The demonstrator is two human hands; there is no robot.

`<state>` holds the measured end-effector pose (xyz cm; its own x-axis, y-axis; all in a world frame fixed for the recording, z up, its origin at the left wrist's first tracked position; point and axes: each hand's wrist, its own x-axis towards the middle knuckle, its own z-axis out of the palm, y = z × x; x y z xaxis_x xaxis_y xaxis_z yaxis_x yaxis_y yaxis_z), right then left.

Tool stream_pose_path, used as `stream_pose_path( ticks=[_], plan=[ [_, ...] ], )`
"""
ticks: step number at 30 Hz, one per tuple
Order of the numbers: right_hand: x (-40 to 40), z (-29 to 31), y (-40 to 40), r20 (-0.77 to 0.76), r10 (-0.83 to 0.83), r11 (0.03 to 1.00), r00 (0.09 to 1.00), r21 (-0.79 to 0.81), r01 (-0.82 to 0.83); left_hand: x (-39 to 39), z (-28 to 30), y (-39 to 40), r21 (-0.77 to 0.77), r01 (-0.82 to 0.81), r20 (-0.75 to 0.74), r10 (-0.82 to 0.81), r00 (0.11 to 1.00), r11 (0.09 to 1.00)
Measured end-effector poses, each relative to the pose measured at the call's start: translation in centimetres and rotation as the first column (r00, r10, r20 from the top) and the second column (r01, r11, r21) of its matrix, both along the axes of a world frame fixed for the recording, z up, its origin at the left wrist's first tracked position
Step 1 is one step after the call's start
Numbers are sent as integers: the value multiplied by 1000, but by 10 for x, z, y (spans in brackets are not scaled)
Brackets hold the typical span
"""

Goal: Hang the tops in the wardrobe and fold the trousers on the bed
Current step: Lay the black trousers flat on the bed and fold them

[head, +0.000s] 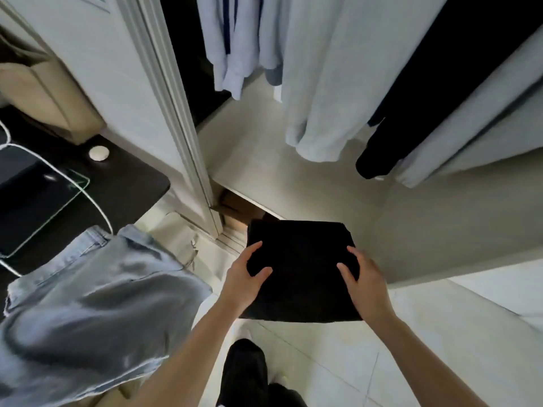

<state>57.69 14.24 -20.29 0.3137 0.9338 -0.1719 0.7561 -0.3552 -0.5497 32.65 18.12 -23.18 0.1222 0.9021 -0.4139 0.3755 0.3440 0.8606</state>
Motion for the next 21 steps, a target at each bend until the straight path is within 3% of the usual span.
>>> stream_pose_path(
  ticks=[4,8,10,12,13,15,17,19,21],
  plan=[
    [22,-17,63,53,-141,990,989,1,141,33,-16,90,-10,107,13,-107,994,994],
    [53,-47,124,58,-310,929,949,230,289,84,-35,177,72,137,29,-139,990,988],
    [63,-65,143,55,-369,889,928,314,335,105,-47,205,154,147,-55,-140,989,977],
    [74,-93,158,57,-410,884,910,270,381,123,-74,224,162,240,-197,-207,958,957],
    [77,-105,161,66,-397,908,915,170,382,127,-87,227,110,326,-292,-283,913,939],
    [80,-126,160,104,-257,952,961,-143,271,132,-113,219,-101,517,-469,-499,729,850],
    [77,-140,154,189,-111,911,976,-372,176,133,-133,205,-216,605,-597,-594,539,766],
    [68,-146,148,389,-3,915,921,-371,160,133,-145,192,-139,662,-759,-509,407,737],
    [55,-152,145,535,130,953,835,-300,43,135,-154,184,-21,744,-873,-375,312,668]
  ],
)
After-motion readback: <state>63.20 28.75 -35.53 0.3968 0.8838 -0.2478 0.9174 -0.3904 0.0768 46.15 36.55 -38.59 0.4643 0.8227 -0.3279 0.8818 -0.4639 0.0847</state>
